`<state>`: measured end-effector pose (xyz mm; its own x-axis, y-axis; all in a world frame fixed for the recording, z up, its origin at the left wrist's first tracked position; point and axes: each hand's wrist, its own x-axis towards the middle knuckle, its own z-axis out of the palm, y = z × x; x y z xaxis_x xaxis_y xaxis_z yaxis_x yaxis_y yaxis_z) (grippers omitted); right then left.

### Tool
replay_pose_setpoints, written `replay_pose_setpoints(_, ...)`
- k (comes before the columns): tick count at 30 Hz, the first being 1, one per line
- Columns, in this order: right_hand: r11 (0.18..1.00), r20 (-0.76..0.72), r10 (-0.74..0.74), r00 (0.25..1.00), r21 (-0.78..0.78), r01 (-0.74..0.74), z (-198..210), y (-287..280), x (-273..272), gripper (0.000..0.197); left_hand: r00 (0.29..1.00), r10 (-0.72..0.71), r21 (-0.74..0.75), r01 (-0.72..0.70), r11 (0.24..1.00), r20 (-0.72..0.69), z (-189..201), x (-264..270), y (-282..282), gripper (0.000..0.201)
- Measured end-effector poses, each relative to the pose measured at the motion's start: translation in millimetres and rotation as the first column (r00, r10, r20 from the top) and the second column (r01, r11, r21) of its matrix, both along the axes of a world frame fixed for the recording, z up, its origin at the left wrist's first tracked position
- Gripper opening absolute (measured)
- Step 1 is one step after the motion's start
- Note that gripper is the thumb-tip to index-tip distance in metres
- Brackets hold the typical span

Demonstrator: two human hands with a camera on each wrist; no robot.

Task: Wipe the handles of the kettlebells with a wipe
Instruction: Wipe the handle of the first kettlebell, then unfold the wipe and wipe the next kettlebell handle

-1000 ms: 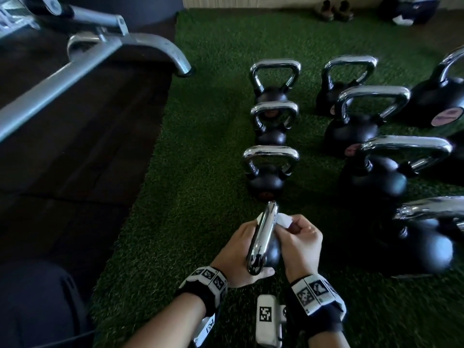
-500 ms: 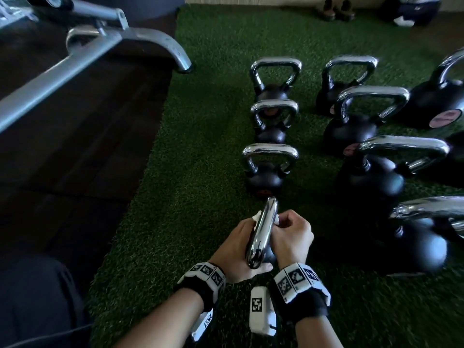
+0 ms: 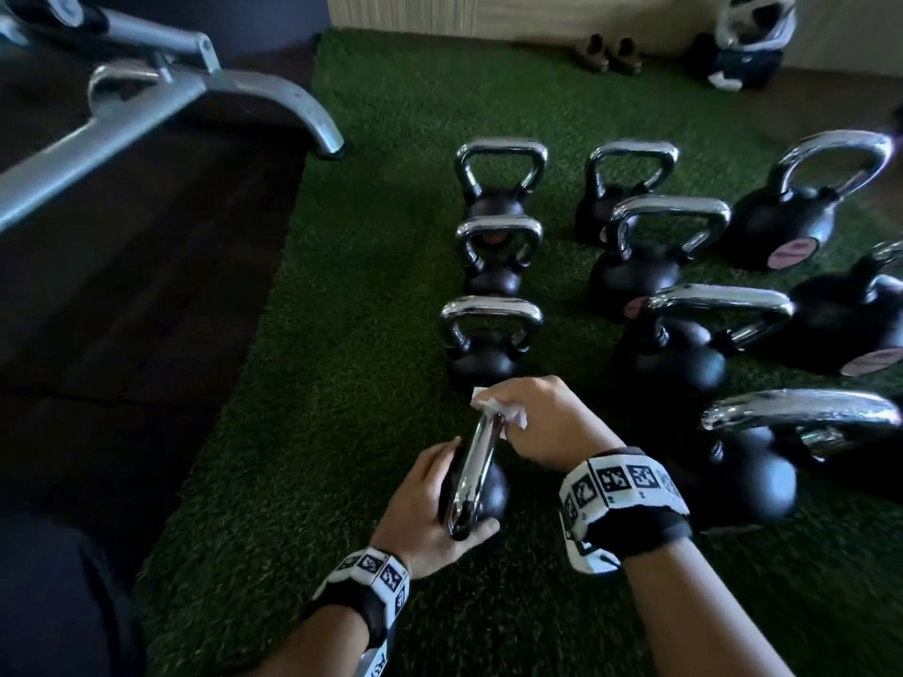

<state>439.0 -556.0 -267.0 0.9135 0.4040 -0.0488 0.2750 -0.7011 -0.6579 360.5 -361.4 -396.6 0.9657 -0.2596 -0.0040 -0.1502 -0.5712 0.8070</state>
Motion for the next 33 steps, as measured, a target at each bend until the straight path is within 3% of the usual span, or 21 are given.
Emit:
replay_pose_setpoints(3, 0.999, 0.016, 0.014, 1.0, 0.032, -0.015, 4.4, -6.5, -0.1, 0.027, 0.995, -0.085, 0.138, 0.076, 0.987, 0.057, 7.5, 7.6, 4.4, 0.103)
replay_pose_setpoints(6, 0.996, 0.011, 0.038, 0.999, -0.084, -0.037, 12.3, -19.9, -4.0, 0.012, 0.973, -0.219, 0.226, 0.228, 0.947, -0.066, 21.7, 25.5, 14.0, 0.109)
replay_pose_setpoints(9, 0.982, -0.008, -0.013, 1.0, -0.188, 0.011, 13.2, -34.6, -14.9, 0.015, 0.918, -0.262, 0.013, 0.278, 0.96, -0.299, 21.7, 43.1, 22.9, 0.109)
replay_pose_setpoints(12, 0.984, 0.037, -0.048, 0.998, -0.17, 0.053, 5.4, -39.1, -34.5, 0.015, 0.859, -0.227, -0.244, 0.124, 0.962, -0.459, 9.4, 43.7, 25.2, 0.1)
replay_pose_setpoints(16, 0.984, 0.041, -0.138, 0.99, -0.111, 0.142, -2.7, -41.8, -48.3, 0.017, 0.826, -0.233, -0.319, 0.068, 0.945, -0.513, 6.8, 44.9, 23.6, 0.097)
replay_pose_setpoints(20, 0.971, -0.049, -0.096, 0.994, -0.224, 0.083, 13.4, -43.5, -35.7, 0.012, 0.789, -0.308, -0.199, 0.237, 0.951, -0.532, 24.7, 58.6, 32.2, 0.094)
replay_pose_setpoints(22, 0.932, -0.086, -0.049, 0.995, -0.361, 0.015, 26.6, -46.0, -21.6, 0.029, 0.767, -0.323, -0.096, 0.327, 0.94, -0.555, 32.0, 70.4, 39.2, 0.097)
replay_pose_setpoints(24, 0.886, -0.076, -0.019, 0.997, -0.463, -0.019, 44.8, -46.4, -6.0, 0.042, 0.742, -0.278, 0.03, 0.373, 0.927, -0.611, 39.9, 86.2, 48.0, 0.096)
replay_pose_setpoints(26, 0.866, -0.072, 0.02, 0.997, -0.496, -0.053, 66.2, -46.8, 9.5, 0.049, 0.763, -0.157, 0.154, 0.318, 0.935, -0.627, 52.2, 105.2, 54.5, 0.088)
replay_pose_setpoints(27, 0.855, -0.079, 0.041, 0.996, -0.513, -0.076, 79.3, -43.5, 16.1, 0.049, 0.778, -0.113, 0.179, 0.279, 0.944, -0.618, 59.7, 114.5, 56.2, 0.083)
replay_pose_setpoints(30, 0.807, -0.095, 0.101, 0.99, -0.574, -0.137, 113.9, -34.4, 37.1, 0.02, 0.818, -0.072, 0.209, 0.229, 0.951, -0.57, 84.8, 139.7, 56.2, 0.072)
replay_pose_setpoints(33, 0.803, -0.056, 0.077, 0.995, -0.588, -0.095, 129.2, -26.4, 54.7, 0.018, 0.844, -0.045, 0.273, 0.223, 0.936, -0.534, 104.4, 159.6, 55.6, 0.065)
